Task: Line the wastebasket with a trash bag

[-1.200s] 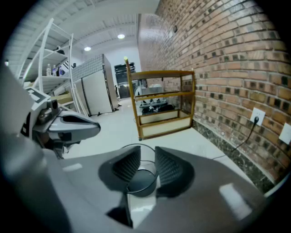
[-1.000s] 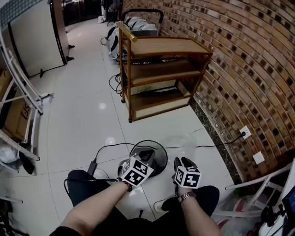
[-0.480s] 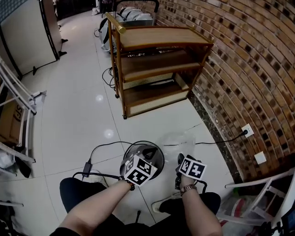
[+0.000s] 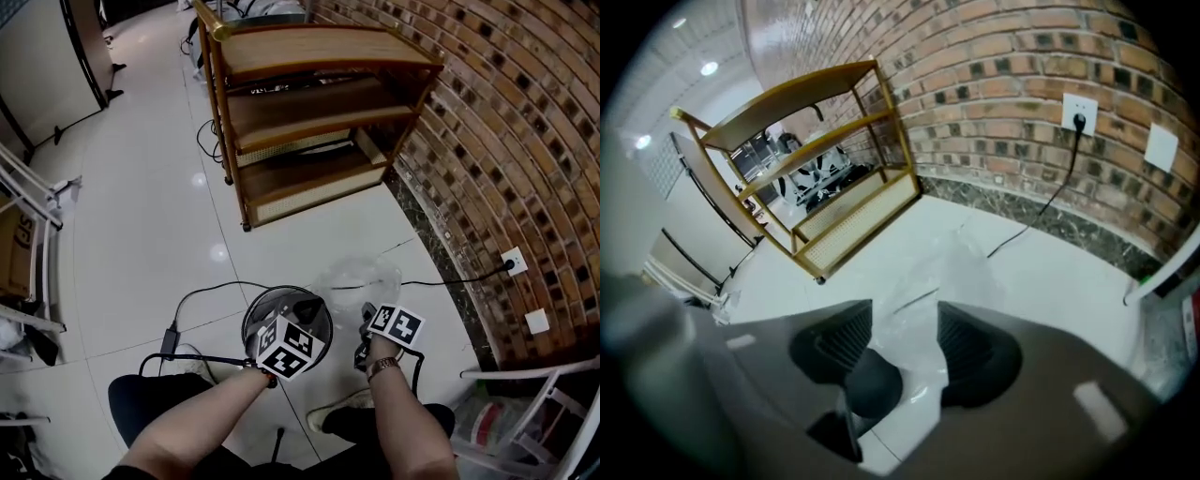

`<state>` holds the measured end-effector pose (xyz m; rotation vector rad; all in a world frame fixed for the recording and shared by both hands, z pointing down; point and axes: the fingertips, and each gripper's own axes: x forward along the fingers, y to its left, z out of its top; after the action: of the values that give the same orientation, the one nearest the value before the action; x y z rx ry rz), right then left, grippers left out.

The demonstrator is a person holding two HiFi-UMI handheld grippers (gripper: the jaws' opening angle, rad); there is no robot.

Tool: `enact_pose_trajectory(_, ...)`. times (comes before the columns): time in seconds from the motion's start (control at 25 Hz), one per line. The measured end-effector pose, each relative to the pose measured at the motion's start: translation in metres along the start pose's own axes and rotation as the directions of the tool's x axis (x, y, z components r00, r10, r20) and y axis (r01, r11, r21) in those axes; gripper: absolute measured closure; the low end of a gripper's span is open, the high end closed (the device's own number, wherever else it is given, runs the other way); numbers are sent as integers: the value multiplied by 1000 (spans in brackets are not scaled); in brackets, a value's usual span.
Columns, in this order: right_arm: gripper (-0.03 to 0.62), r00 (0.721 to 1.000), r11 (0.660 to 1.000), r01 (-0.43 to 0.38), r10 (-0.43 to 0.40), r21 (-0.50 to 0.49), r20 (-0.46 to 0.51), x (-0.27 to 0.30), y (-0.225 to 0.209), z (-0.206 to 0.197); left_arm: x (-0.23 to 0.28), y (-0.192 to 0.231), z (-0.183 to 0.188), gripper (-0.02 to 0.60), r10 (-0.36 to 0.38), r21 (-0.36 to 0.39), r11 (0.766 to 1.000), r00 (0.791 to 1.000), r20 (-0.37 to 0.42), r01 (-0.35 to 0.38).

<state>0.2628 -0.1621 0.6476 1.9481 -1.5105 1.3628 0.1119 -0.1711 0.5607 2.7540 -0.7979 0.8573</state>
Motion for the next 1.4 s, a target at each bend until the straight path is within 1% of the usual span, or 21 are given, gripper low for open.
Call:
enact_pose_trajectory(0.2,375,998,998,26,-24,55,-50,28,-6,1,18,4,-1,577,-2,17,1000,1000,-11,2)
enact_pose_trajectory(0.28,374,997,996,50,-44,74,-69,39,-10,2,23,6,-2,577,3,29,1000,1000,-16,-2)
enact_pose_trajectory(0.36,353,993,993,84,-76,87,-91,49,-17,2,27,8,-2,577,9,45,999,1000,-18,-8)
enact_pose_trajectory(0.48,333,984,985,139,-127,97,-124,63,-26,1,33,12,-4,577,16,60,998,1000,-24,-14)
enact_pose_trajectory(0.6,332,973,978,186,-168,100,-161,74,-35,-6,36,17,-8,577,16,61,998,999,-32,-14)
enact_pose_trajectory(0.84,335,956,968,227,-200,111,-215,89,-47,-19,39,25,-14,577,20,60,998,999,-42,-17)
enact_pose_trajectory(0.92,405,952,966,238,-210,105,-221,87,-50,-21,40,27,-16,577,22,55,998,999,-42,-20)
enact_pose_trajectory(1.0,504,950,964,247,-222,97,-220,83,-52,-22,40,28,-17,577,22,47,999,999,-44,-20)
enact_pose_trajectory(1.12,579,951,963,253,-229,93,-209,75,-56,-21,39,25,-18,577,21,39,999,999,-44,-19)
enact_pose_trajectory(1.16,591,952,963,252,-230,92,-203,72,-57,-20,38,24,-17,577,21,38,999,999,-43,-20)
enact_pose_trajectory(1.4,592,962,969,235,-221,73,-160,48,-61,-15,29,23,-15,577,31,18,999,999,-43,-31)
